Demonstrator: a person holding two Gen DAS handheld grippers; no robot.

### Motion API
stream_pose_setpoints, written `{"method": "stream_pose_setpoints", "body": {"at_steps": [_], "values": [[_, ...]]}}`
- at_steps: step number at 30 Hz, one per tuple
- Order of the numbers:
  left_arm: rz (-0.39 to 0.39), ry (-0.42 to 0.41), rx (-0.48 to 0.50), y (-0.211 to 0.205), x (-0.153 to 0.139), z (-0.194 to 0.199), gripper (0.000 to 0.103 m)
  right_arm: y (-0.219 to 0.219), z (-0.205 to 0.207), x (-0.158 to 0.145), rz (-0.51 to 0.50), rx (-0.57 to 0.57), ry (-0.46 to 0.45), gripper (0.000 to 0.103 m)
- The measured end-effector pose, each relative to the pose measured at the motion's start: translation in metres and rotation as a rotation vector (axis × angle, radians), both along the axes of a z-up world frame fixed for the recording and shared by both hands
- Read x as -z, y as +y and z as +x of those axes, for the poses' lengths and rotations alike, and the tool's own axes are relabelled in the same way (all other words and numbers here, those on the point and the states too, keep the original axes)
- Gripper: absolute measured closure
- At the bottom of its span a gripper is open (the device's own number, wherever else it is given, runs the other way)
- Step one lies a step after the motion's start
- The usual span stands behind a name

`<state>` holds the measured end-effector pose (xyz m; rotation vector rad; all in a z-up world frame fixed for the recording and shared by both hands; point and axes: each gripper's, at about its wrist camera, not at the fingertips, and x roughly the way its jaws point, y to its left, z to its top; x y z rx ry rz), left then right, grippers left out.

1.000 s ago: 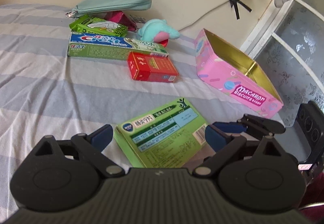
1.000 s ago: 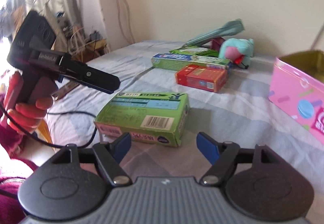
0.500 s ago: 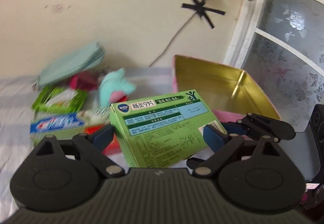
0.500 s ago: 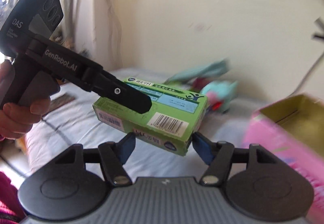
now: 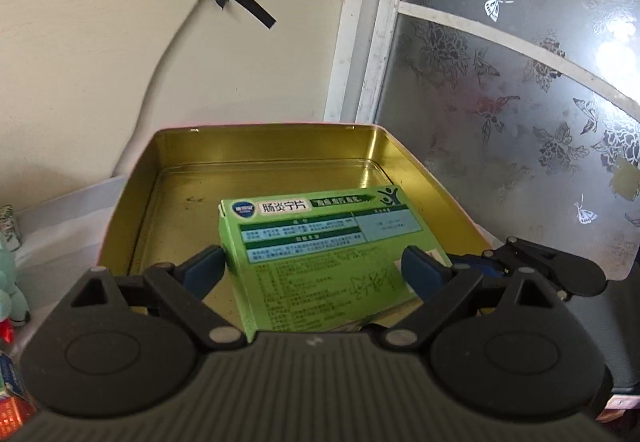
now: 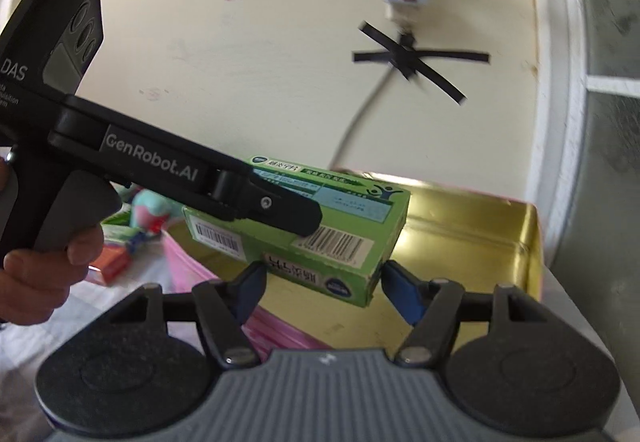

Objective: Organize objects
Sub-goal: 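Carry the green box to the pink tin and lower it inside, then open the right gripper and withdraw it from the tin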

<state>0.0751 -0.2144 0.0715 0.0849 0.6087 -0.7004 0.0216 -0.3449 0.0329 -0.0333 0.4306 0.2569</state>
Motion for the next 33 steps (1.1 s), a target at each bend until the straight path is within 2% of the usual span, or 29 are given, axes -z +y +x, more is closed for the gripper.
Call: {"method": "stream_pose_setpoints", "body": {"at_steps": [2, 6, 8, 9, 11, 13, 15, 17, 18, 19, 20, 23, 25, 28, 33], "values": [[0.019, 0.01, -0.006, -0.006, 0.006, 0.005, 0.006, -0.005, 0.004, 0.007, 0.012, 0.018, -0.002, 0.031], [0.054, -0.027, -0.033, -0.012, 0.011, 0.006, 0.006, -0.017, 0.015, 0.008, 0.027, 0.053, -0.002, 0.029], [0.048, -0.031, -0.044, -0.01, 0.01, 0.005, 0.006, -0.019, 0.026, 0.008, -0.009, 0.1, -0.005, 0.033], [0.04, -0.03, -0.047, -0.01, 0.008, 0.004, 0.006, -0.018, 0.028, 0.008, -0.014, 0.093, -0.02, 0.028], [0.016, -0.034, -0.06, -0.002, 0.004, -0.004, 0.006, -0.018, 0.032, 0.005, -0.002, 0.107, -0.04, 0.025], [-0.005, -0.046, -0.071, 0.005, 0.0, -0.015, 0.006, -0.014, 0.032, 0.005, -0.044, 0.127, -0.083, 0.018], [-0.025, -0.065, -0.077, 0.019, -0.004, -0.028, 0.006, -0.013, 0.038, 0.005, -0.065, 0.156, -0.105, 0.015], [-0.036, -0.092, -0.077, 0.037, -0.008, -0.042, 0.006, -0.013, 0.04, 0.004, -0.058, 0.184, -0.094, 0.016], [-0.036, -0.111, -0.077, 0.046, -0.009, -0.05, 0.006, -0.011, 0.036, 0.004, -0.064, 0.201, -0.104, 0.021], [-0.031, -0.129, -0.079, 0.056, -0.009, -0.058, 0.006, -0.007, 0.029, 0.001, -0.065, 0.222, -0.132, 0.026], [-0.024, -0.145, -0.083, 0.066, -0.009, -0.064, 0.006, -0.003, 0.019, -0.003, -0.052, 0.229, -0.17, 0.025], [-0.013, -0.17, -0.101, 0.097, -0.005, -0.079, 0.006, 0.014, -0.016, -0.018, 0.043, 0.197, -0.274, 0.024], [-0.005, -0.171, -0.13, 0.112, -0.001, -0.087, 0.006, 0.029, -0.031, -0.023, 0.094, 0.146, -0.289, 0.022], [0.023, -0.173, -0.198, 0.141, 0.006, -0.095, 0.006, 0.059, -0.042, -0.021, 0.138, 0.051, -0.236, 0.022], [0.025, -0.12, -0.35, 0.198, 0.024, -0.096, 0.005, 0.117, -0.044, -0.004, 0.126, -0.102, -0.108, 0.022]]}}
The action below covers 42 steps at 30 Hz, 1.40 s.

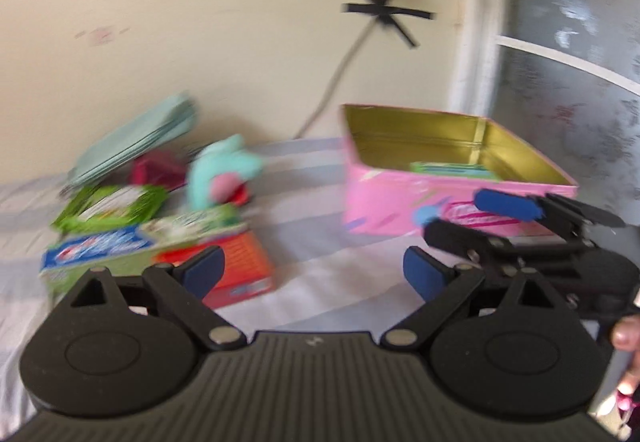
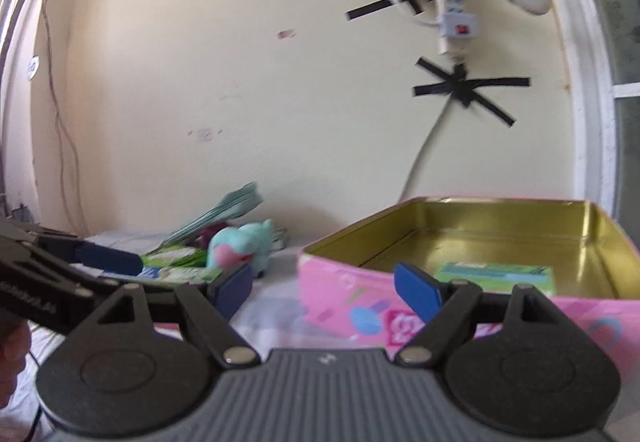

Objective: Organize objects
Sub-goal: 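Open the right gripper and withdraw it from the tin, then move the right tool to the red box and grasp it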

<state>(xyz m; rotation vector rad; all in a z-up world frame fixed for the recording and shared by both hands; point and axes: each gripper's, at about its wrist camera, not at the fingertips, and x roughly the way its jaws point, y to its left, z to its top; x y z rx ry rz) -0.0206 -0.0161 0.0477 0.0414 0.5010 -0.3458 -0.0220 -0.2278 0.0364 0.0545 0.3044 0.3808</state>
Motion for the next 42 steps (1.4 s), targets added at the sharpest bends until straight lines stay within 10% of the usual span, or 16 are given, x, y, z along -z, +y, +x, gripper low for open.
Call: {"method": "stream_pose_setpoints", "body": {"at_steps": [9, 18, 42], "values": [[-0.041, 0.055, -0.212, 0.08, 0.028, 0.005, 0.005, 0.066, 0.014, 0.022, -0.065, -0.102, 0.184, 0.021], [-0.123, 0.063, -0.204, 0.096, 0.036, 0.006, 0.005, 0.071, 0.031, 0.031, -0.056, -0.04, 0.297, 0.02], [-0.307, 0.088, -0.327, 0.135, 0.037, 0.007, 0.005, 0.159, 0.09, 0.026, -0.169, -0.179, 0.341, 0.003]]}}
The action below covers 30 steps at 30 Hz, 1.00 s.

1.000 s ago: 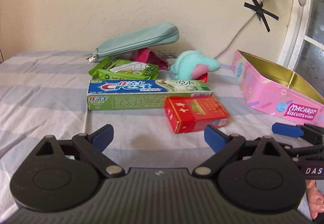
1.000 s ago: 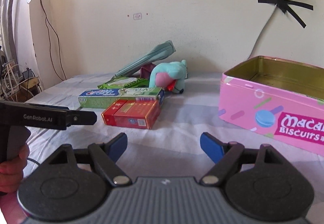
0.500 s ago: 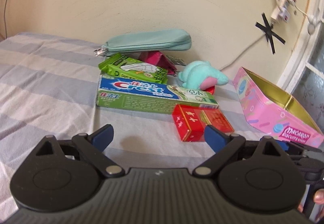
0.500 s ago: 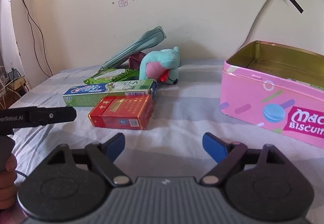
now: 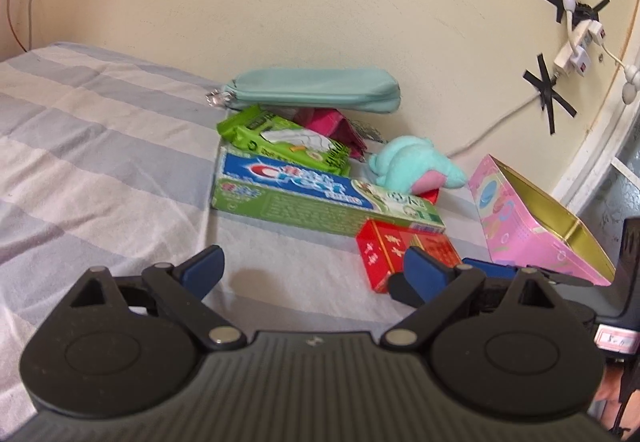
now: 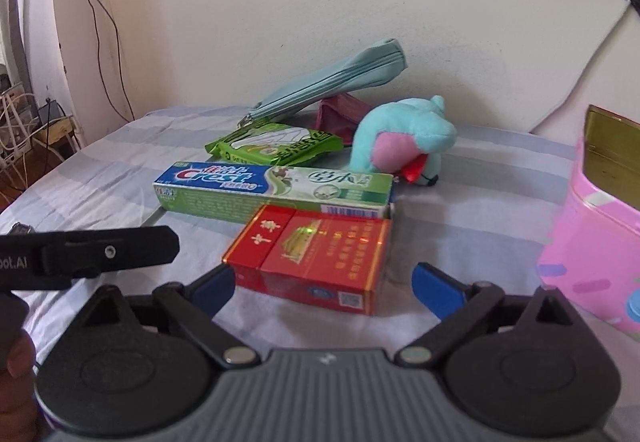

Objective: Organize objects
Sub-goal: 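Move the right tool to the red box and grasp it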

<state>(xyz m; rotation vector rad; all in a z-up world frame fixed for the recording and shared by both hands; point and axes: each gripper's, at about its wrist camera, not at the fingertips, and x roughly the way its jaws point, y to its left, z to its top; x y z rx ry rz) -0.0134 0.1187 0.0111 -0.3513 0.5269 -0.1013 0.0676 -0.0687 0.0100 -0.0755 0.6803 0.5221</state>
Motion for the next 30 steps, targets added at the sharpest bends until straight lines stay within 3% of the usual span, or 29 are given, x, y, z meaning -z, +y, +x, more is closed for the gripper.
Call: {"method": "stream_pose_setpoints", "body": {"at_steps": [5, 11, 22, 30], "values": [[0.037, -0.037, -0.028, -0.002, -0.005, -0.003, 0.005, 0.025, 0.015, 0.005, -0.026, 0.014, 0.039, 0.0], [0.027, -0.03, -0.021, 0.001, -0.003, -0.002, 0.005, 0.027, 0.015, 0.008, -0.056, 0.027, 0.012, 0.003], [0.011, -0.004, 0.0, 0.0, 0.0, 0.0, 0.005, -0.021, -0.046, 0.006, -0.043, -0.078, 0.01, 0.003], [0.034, -0.002, 0.004, -0.003, -0.001, 0.0, 0.005, -0.019, -0.064, 0.007, -0.063, -0.081, -0.021, 0.002]]}}
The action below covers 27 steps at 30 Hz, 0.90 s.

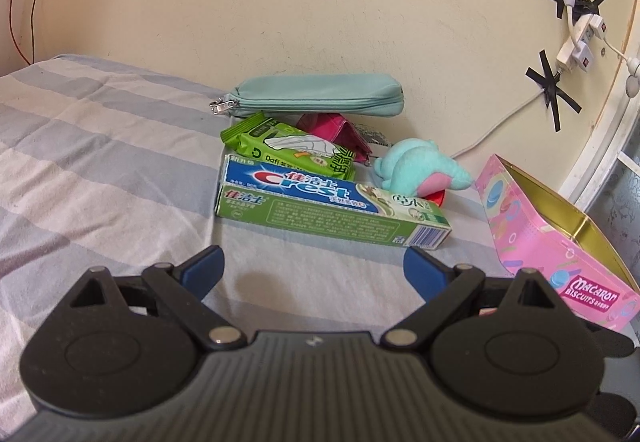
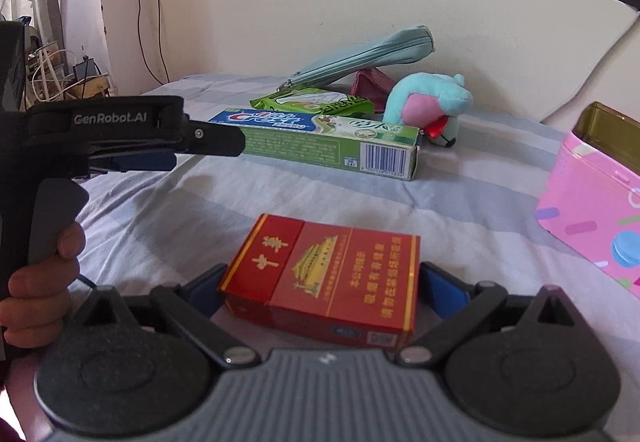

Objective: Organize objects
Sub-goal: 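Move the right tool to the red box and grasp it, then carry the red box into the pink tin and release it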

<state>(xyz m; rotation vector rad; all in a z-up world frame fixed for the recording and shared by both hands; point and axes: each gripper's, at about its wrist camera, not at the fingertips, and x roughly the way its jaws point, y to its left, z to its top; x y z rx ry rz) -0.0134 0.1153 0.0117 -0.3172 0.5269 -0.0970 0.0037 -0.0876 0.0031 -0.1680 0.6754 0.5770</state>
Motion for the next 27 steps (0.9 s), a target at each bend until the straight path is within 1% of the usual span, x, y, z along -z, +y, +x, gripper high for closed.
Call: {"method": "stream_pose_setpoints", "body": {"at_steps": [2, 6, 9, 11, 13, 14, 17, 20, 22, 25, 27], "values": [[0.0, 0.0, 0.005, 0.0, 0.0, 0.0, 0.005, -0.003, 0.001, 0.0, 0.013, -0.004, 0.013, 0.001], [-0.008, 0.011, 0.034, -0.001, 0.0, 0.002, 0.005, -0.02, -0.002, -0.005, 0.081, -0.021, 0.066, 0.0], [-0.013, 0.026, 0.058, -0.003, 0.0, 0.001, 0.005, -0.043, -0.008, -0.01, 0.121, -0.01, 0.056, 0.0], [-0.038, 0.048, 0.085, -0.004, -0.001, -0.001, 0.005, -0.059, -0.011, -0.012, 0.139, -0.011, 0.049, 0.0], [-0.083, 0.072, 0.13, -0.007, -0.004, -0.006, 0.005, -0.073, -0.014, -0.012, 0.141, -0.011, 0.044, 0.0], [-0.093, 0.081, 0.15, -0.011, -0.006, -0.009, 0.005, -0.078, -0.015, -0.012, 0.14, -0.013, 0.045, 0.0], [-0.095, 0.121, 0.212, -0.025, -0.011, -0.017, 0.005, -0.088, -0.016, -0.01, 0.14, -0.035, 0.05, 0.001], [-0.137, 0.19, 0.273, -0.039, -0.012, -0.017, 0.006, -0.087, -0.014, -0.01, 0.123, -0.069, 0.045, 0.007], [-0.146, 0.228, 0.303, -0.05, -0.013, -0.019, 0.007, -0.084, -0.014, -0.01, 0.109, -0.099, 0.034, 0.011], [-0.145, 0.244, 0.338, -0.062, -0.016, -0.024, 0.007, -0.078, -0.013, -0.009, 0.084, -0.151, 0.014, 0.013], [-0.125, 0.251, 0.357, -0.071, -0.016, -0.023, 0.007, -0.075, -0.01, -0.007, 0.071, -0.182, 0.016, 0.015]]}}
